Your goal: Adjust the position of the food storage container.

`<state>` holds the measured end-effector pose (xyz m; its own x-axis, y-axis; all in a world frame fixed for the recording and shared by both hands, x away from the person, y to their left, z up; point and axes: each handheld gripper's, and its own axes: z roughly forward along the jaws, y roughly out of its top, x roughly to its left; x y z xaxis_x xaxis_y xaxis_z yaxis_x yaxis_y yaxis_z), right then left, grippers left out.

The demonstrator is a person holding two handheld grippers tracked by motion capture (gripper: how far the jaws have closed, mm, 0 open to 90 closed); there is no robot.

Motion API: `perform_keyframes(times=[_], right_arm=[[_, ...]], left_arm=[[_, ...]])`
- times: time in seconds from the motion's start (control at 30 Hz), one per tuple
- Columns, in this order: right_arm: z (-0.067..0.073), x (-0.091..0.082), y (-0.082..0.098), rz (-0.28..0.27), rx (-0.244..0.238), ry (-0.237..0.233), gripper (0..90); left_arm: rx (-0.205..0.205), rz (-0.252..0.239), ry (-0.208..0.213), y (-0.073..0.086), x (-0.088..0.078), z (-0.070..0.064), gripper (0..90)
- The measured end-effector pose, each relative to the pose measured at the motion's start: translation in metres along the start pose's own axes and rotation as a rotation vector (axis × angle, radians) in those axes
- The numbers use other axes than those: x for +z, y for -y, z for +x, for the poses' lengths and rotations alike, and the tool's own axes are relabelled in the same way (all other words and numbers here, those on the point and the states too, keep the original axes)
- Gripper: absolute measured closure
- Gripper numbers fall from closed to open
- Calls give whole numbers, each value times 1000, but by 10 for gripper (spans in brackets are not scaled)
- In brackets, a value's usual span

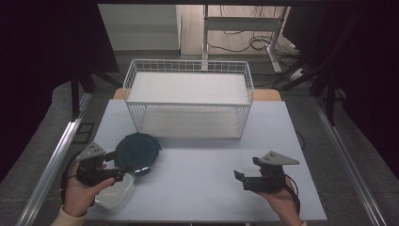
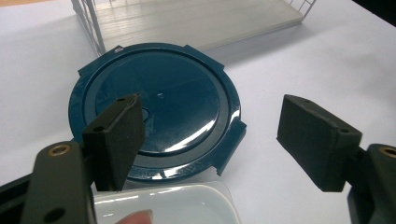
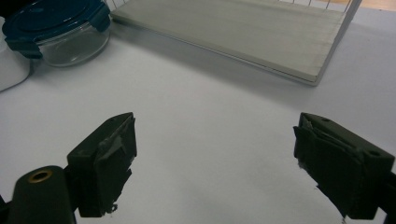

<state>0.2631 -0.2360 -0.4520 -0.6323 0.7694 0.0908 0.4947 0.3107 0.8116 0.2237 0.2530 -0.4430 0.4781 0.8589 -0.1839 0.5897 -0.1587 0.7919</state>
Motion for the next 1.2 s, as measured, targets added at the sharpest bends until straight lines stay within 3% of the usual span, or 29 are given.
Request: perform_keyframes(times=[0.53, 0.77, 1.0, 1.1, 1.2], right_arm=[[-3, 1, -1, 14, 5, -14, 169], [-5, -5, -4, 4, 16, -1, 175], [-6, -6, -5, 7, 21, 2, 178], [-6, -5, -5, 12, 20, 7, 180], [-6, -3, -4, 17, 22, 7, 180]], left_arm=[[-19, 0, -16, -1, -7, 4, 237], [-75, -7, -47, -11, -16, 24, 262], [-133, 85, -84, -22, -15, 50, 284], [-157, 117, -93, -26, -11, 60, 331], [-160, 170, -113, -28, -2, 70, 435]])
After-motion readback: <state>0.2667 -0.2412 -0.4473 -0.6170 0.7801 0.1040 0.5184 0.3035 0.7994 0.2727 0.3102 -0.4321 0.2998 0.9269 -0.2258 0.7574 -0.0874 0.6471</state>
